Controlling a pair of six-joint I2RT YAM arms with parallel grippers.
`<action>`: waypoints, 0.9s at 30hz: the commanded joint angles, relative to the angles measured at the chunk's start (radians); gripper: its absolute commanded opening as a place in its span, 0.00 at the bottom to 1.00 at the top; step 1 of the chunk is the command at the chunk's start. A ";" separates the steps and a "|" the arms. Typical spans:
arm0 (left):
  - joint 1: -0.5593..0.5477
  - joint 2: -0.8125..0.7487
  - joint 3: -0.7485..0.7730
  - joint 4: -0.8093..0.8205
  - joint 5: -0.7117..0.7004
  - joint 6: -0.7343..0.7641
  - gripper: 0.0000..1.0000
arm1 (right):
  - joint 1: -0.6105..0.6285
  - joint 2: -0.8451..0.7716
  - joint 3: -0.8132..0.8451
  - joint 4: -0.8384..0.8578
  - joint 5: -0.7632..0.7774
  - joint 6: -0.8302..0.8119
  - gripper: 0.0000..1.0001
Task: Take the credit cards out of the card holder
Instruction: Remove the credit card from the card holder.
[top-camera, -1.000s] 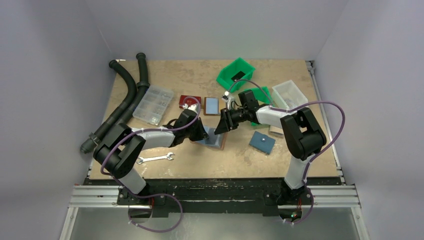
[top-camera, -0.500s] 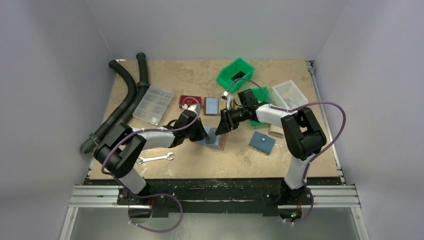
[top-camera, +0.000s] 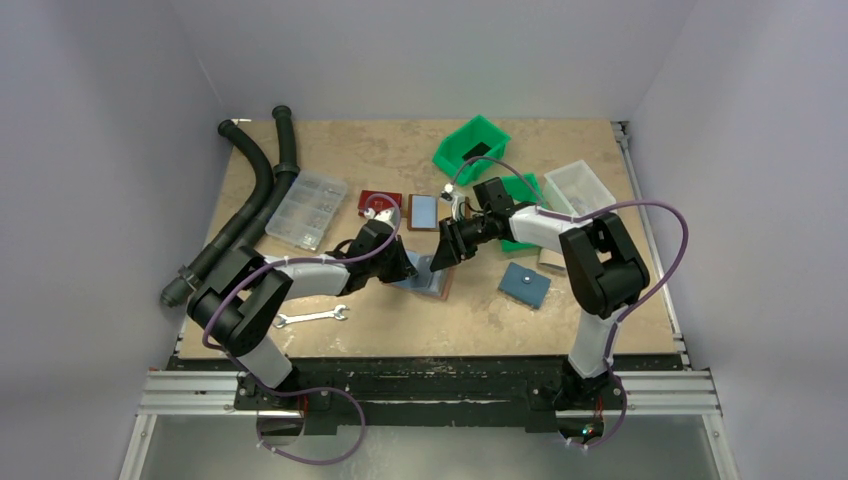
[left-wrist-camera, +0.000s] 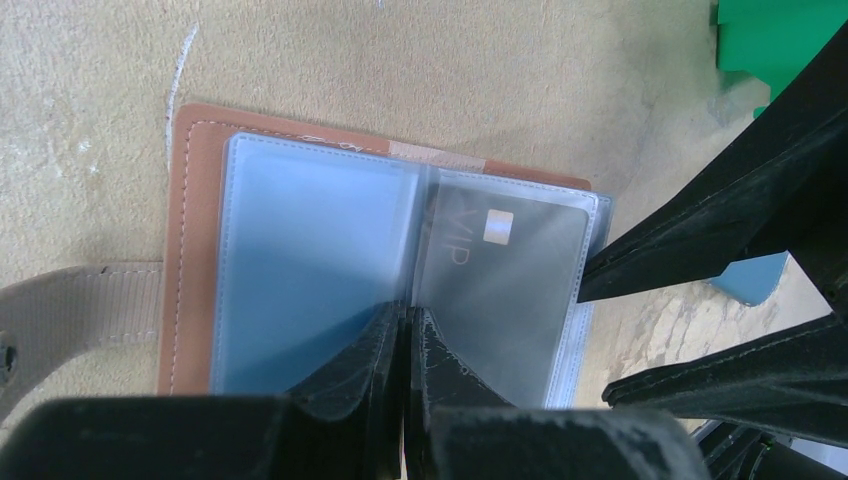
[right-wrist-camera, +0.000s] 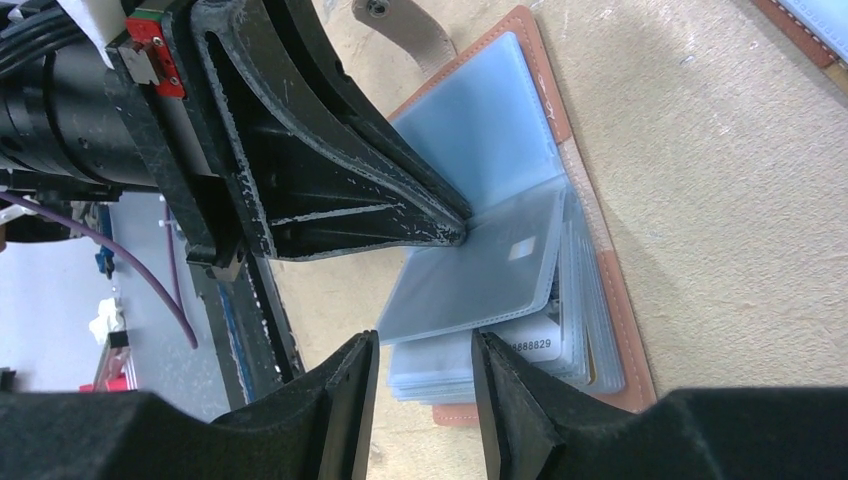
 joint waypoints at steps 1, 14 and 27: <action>-0.009 0.036 -0.036 -0.063 0.012 0.001 0.00 | 0.004 0.005 0.027 -0.022 0.019 -0.029 0.48; -0.008 0.032 -0.067 0.058 0.127 0.006 0.04 | 0.009 0.036 -0.006 0.128 -0.139 0.110 0.57; -0.007 -0.103 -0.167 0.102 0.163 0.029 0.51 | 0.009 0.031 -0.051 0.325 -0.161 0.316 0.52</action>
